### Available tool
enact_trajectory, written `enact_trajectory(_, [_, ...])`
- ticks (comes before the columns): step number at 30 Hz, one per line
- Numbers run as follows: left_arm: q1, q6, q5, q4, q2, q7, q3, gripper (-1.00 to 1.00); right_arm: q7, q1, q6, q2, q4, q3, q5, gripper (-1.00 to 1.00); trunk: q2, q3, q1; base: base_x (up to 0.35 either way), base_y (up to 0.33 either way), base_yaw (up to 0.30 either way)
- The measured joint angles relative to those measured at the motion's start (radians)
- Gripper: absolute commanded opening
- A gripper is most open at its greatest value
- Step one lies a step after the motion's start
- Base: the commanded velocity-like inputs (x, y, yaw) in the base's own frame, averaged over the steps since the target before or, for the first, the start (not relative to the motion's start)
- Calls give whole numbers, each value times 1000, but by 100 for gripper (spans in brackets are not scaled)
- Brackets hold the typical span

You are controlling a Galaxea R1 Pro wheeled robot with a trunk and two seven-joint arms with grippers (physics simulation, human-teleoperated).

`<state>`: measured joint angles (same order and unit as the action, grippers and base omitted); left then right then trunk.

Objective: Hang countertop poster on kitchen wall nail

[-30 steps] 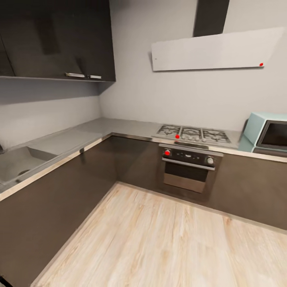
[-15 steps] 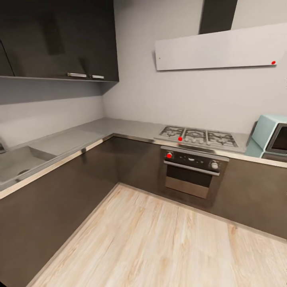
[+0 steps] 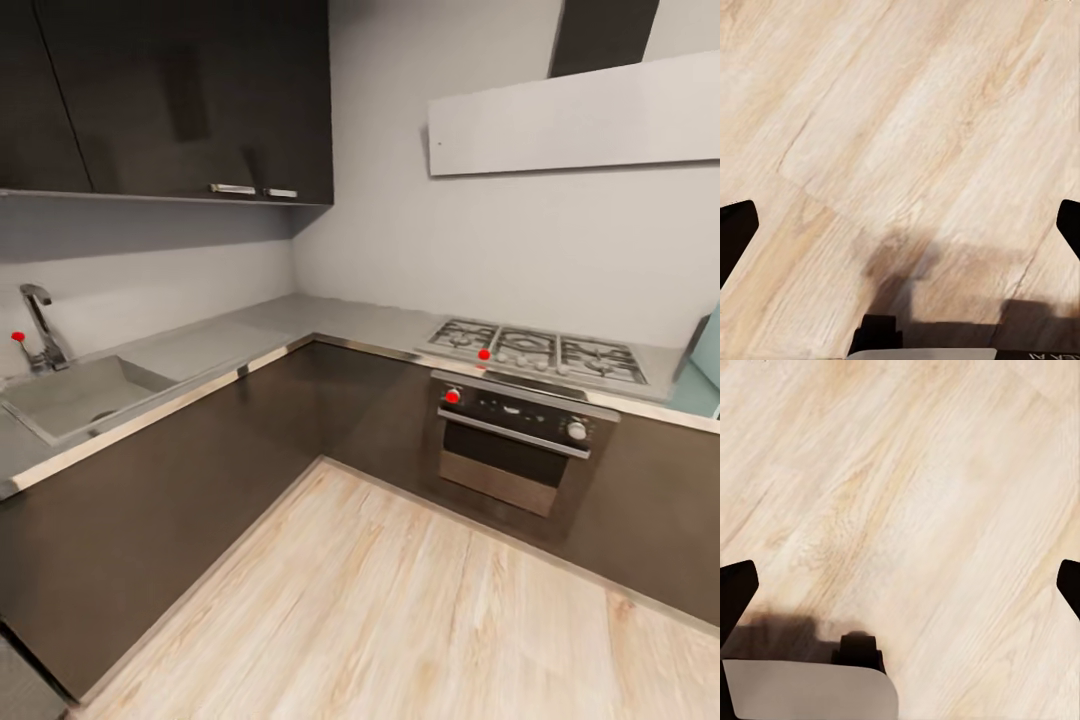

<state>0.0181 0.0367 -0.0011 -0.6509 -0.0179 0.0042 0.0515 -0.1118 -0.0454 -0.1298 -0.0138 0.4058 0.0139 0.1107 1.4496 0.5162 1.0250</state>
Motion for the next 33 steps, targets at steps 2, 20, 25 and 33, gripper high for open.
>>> enact_trajectory(2, [0, 0, 0, 0, 0, 0, 0, 100, 0, 0, 0, 0, 0, 0, 0, 100, 0, 0, 0, 2, -5, 291])
enact_trajectory(20, [0, 0, 1, 0, 0, -1, 30, 100, -60, 0, 0, 14, 0, 1, 2, 100, 0, 0, 0, 0, 0, 294])
enact_trajectory(25, [0, 0, 1, 0, 0, -1, 30, 100, -62, 0, 0, 15, 0, 1, 1, 100, 0, 0, 0, 0, 0, 294])
enact_trajectory(33, [0, 0, 1, 0, 0, -1, 30, 100, -62, 0, 0, 15, 0, 1, 2, 100, 0, 0, 0, 0, 0, 294])
